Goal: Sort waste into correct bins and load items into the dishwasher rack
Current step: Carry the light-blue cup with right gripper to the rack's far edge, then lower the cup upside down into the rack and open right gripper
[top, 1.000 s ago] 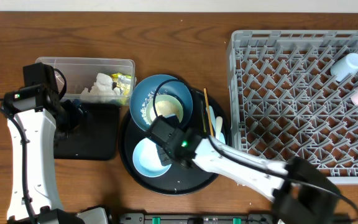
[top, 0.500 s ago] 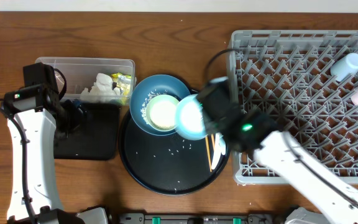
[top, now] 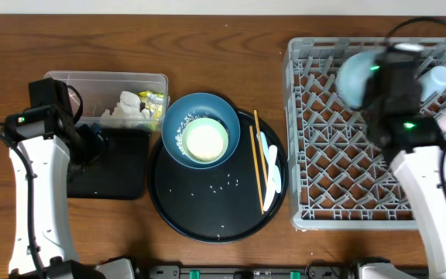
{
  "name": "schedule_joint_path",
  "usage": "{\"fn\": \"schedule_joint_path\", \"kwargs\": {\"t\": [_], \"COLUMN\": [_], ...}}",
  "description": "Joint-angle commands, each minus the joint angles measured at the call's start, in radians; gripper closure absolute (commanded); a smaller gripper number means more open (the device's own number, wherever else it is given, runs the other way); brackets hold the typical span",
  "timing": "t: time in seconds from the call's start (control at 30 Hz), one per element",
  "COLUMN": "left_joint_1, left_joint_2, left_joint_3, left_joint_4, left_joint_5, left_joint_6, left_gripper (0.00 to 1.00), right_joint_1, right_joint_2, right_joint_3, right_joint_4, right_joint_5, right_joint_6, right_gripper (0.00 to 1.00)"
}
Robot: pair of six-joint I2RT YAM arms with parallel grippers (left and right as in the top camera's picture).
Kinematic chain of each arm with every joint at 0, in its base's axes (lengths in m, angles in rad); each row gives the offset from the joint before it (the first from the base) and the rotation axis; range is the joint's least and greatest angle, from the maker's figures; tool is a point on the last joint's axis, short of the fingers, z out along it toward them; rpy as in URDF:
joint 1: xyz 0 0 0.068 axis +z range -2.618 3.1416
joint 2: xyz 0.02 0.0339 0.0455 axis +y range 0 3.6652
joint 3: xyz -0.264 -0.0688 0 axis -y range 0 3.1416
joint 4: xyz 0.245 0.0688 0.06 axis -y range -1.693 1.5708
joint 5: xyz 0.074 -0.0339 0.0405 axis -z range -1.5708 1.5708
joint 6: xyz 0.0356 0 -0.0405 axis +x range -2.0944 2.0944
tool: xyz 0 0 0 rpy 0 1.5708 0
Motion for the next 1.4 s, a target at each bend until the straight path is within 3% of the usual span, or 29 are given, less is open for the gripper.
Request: {"fn": "schedule_joint_path", "kwargs": {"t": [0.0, 0.23, 0.67, 1.37], "left_joint_1": [0.004, 0.004, 0.004, 0.004], "left_joint_2": [0.003, 0.003, 0.003, 0.003], "left_joint_3": [-0.004, -0.004, -0.004, -0.004], "left_joint_4": [-0.002, -0.002, -0.003, -0.002], "left_joint_5": [-0.012, -0.012, -0.011, -0.011], "left_joint_6": [-0.004, -0.004, -0.004, -0.005], "left_gripper": [0.09, 0.09, 0.09, 0.09], "right_joint_1": [-0.078, -0.165, -0.19, -0.135], "right_joint_2": [0.003, 0.119, 0.411, 0.544], "right_joint_3": [0.002, 0.002, 0.002, 0.002], "right_joint_4": [0.091, 0.37, 0.8, 0.816], "right_joint_5": [0.099, 0.266, 0.439, 0.416], "right_joint_6": [-0.192, -0.524, -0.859, -0.83], "right_gripper": [0.99, 0.99, 0.99, 0.99]}}
